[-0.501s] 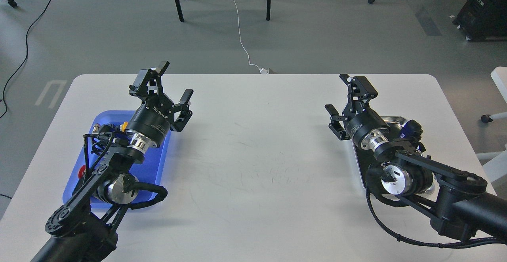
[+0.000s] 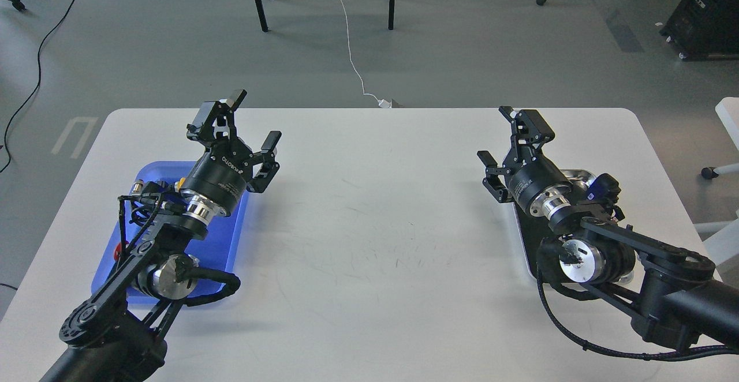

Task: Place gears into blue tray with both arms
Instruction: 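Move the right gripper over the metal tray with the black pad, then lower the right gripper and grasp a small black part on the pad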

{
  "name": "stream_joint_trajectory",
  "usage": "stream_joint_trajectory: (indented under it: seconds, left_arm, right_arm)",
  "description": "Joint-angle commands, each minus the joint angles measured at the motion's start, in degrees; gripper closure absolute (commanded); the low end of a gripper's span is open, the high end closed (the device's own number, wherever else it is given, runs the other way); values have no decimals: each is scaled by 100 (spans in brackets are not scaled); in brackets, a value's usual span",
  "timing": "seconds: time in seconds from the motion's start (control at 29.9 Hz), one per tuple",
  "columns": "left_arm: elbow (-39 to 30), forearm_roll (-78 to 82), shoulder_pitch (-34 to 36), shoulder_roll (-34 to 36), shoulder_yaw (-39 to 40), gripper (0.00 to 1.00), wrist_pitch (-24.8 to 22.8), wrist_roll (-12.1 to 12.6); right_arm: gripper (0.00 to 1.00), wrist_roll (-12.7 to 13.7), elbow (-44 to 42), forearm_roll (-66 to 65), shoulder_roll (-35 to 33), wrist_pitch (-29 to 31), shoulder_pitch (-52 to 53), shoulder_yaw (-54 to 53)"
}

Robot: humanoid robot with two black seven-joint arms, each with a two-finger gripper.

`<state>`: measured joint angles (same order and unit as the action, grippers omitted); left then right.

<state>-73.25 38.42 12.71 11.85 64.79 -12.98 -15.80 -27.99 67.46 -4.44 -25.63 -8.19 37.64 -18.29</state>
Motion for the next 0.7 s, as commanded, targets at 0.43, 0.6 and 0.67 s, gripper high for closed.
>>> stream_joint_trajectory:
  seconds: [0.43,0.6,0.67]
  left_arm:
    - [-391,-10,-330,63,-1,2,-20,-696]
    - [-471,-1,-418,80,7,2,-3,-705]
    - [-480,-1,-427,89,16,2,-3,-705]
  right_arm:
    - [1,-1,690,-3560,-1830,230,2060,2415]
    - [1,-1,681,-5090,-1963,248,3563,4093]
    - [1,-1,681,-5644,-1928,248,4327,4989]
